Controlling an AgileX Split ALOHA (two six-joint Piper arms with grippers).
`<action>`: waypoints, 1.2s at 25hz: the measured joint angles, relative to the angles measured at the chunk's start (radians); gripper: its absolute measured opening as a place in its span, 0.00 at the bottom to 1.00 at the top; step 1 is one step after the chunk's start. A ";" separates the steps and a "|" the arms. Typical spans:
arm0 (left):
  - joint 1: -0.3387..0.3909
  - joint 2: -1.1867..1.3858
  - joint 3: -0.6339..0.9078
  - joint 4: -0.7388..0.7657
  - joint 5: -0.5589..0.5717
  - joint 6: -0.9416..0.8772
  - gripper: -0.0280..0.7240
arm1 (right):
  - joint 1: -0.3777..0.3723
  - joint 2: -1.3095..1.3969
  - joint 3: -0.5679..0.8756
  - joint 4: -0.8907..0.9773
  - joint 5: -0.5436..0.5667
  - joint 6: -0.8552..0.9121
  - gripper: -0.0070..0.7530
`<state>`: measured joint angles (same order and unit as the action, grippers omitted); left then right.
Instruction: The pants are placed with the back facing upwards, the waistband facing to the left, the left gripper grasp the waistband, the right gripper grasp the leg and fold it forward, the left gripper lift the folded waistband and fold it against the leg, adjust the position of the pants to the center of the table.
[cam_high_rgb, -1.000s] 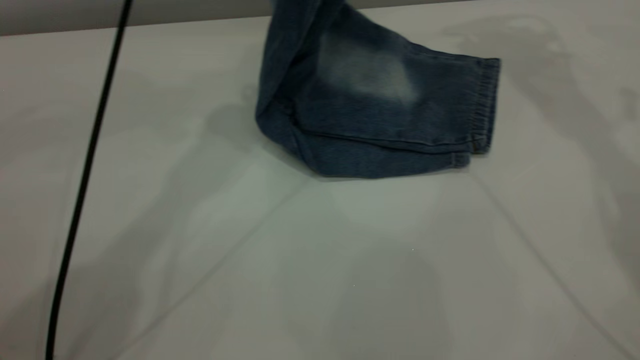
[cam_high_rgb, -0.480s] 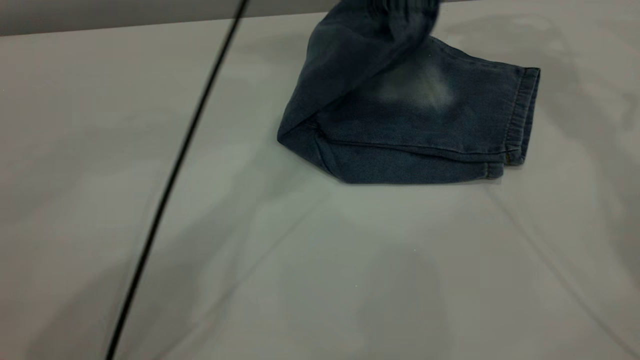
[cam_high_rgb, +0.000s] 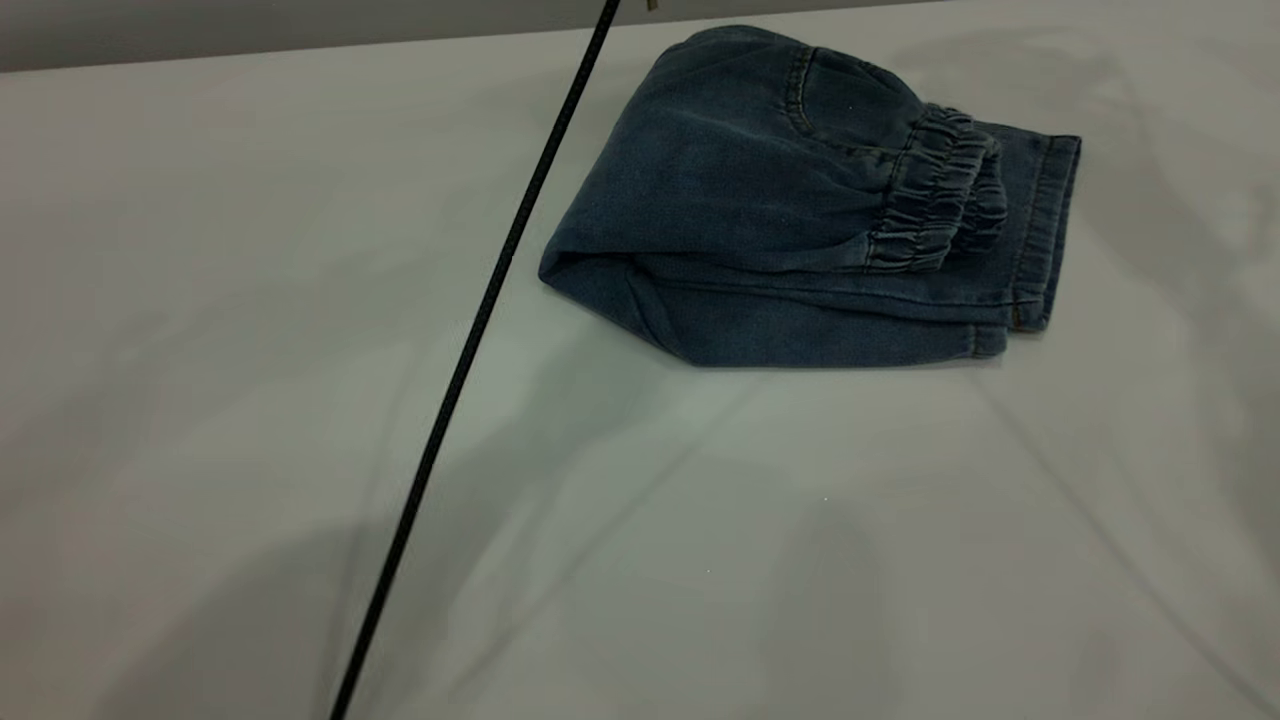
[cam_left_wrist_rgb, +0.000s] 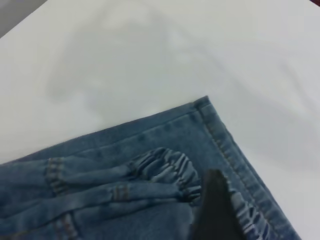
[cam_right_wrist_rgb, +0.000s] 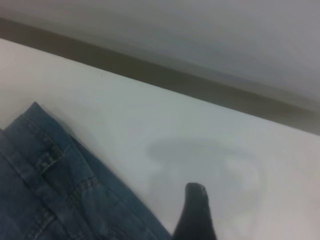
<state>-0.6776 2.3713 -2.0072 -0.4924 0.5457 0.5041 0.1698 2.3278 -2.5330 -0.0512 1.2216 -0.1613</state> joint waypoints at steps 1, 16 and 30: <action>0.007 -0.005 -0.002 0.001 0.020 -0.003 0.64 | 0.000 -0.007 0.000 0.000 0.000 0.000 0.64; 0.098 -0.019 -0.051 0.406 0.379 -0.222 0.64 | 0.001 -0.346 0.001 0.131 0.002 0.001 0.64; 0.066 0.142 -0.050 0.467 0.215 -0.101 0.64 | 0.002 -0.512 0.003 0.338 0.001 0.012 0.64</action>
<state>-0.6121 2.5136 -2.0572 -0.0251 0.7609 0.4026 0.1717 1.8155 -2.5298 0.2865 1.2226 -0.1494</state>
